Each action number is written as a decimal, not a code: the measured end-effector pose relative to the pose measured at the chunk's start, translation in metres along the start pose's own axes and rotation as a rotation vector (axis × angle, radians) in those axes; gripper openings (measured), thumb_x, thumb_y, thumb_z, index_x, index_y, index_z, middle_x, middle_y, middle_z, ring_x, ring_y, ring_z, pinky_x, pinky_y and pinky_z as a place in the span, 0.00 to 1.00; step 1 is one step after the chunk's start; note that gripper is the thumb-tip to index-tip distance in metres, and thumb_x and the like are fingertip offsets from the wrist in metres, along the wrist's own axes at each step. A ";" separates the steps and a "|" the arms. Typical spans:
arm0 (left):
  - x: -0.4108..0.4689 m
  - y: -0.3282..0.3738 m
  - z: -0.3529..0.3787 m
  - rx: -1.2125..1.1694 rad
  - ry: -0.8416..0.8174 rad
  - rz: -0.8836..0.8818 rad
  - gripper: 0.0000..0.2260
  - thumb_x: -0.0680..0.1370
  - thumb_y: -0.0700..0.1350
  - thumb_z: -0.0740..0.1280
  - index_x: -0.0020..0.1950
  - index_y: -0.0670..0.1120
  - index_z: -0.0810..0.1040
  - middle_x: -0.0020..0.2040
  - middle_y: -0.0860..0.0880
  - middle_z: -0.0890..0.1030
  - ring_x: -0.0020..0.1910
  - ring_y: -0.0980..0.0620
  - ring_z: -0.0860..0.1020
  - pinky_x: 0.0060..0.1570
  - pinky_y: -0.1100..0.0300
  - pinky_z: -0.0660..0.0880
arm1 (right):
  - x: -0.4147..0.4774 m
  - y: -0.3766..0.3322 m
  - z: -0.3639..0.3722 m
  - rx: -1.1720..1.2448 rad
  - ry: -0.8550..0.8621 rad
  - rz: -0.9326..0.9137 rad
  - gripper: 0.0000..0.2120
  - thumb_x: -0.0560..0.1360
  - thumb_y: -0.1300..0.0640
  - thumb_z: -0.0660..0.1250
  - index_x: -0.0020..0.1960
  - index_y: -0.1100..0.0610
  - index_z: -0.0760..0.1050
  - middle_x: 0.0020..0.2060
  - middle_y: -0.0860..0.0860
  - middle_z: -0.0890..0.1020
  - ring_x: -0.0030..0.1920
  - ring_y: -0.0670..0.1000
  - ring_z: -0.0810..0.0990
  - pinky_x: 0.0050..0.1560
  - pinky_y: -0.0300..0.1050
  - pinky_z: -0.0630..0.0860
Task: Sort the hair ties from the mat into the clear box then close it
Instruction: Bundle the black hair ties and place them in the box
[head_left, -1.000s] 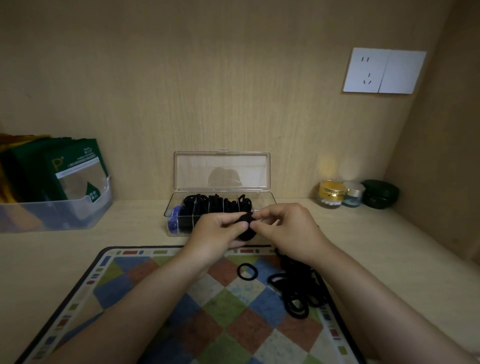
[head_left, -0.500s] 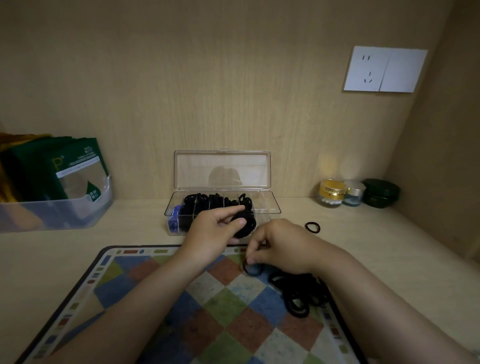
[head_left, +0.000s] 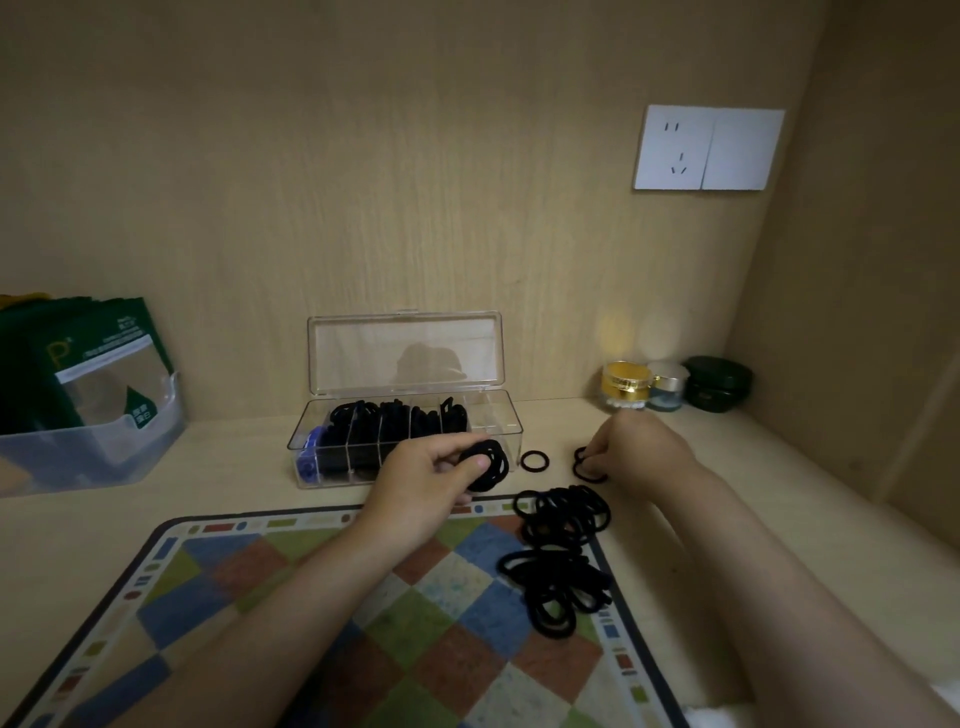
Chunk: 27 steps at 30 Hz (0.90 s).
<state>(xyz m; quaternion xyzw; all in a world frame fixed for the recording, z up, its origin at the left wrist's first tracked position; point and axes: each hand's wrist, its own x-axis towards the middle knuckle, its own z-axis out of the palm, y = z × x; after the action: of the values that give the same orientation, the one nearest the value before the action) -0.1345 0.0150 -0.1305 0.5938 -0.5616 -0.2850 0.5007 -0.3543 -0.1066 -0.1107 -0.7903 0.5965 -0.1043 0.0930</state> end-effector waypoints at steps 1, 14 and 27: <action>0.000 0.000 0.000 0.017 -0.001 0.009 0.15 0.78 0.43 0.71 0.55 0.65 0.81 0.49 0.45 0.86 0.44 0.46 0.85 0.47 0.54 0.84 | 0.000 -0.001 0.000 -0.011 0.004 0.000 0.05 0.73 0.55 0.72 0.48 0.49 0.85 0.43 0.49 0.85 0.44 0.50 0.82 0.44 0.45 0.79; 0.004 -0.005 -0.002 0.103 0.029 0.043 0.14 0.77 0.48 0.71 0.56 0.67 0.81 0.49 0.43 0.85 0.50 0.43 0.82 0.55 0.49 0.79 | -0.007 -0.023 0.006 0.197 -0.098 -0.307 0.09 0.76 0.53 0.71 0.56 0.48 0.84 0.51 0.45 0.85 0.50 0.46 0.82 0.55 0.49 0.80; -0.006 -0.005 0.002 -0.146 0.083 -0.058 0.13 0.78 0.41 0.70 0.59 0.55 0.82 0.49 0.51 0.86 0.43 0.55 0.85 0.51 0.54 0.83 | -0.018 -0.035 -0.006 0.381 -0.051 -0.369 0.09 0.79 0.60 0.64 0.49 0.52 0.83 0.42 0.50 0.81 0.40 0.47 0.79 0.45 0.50 0.80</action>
<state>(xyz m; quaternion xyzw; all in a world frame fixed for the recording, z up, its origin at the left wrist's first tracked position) -0.1357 0.0196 -0.1366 0.5829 -0.5008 -0.3148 0.5571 -0.3283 -0.0797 -0.0962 -0.8564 0.4093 -0.2101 0.2345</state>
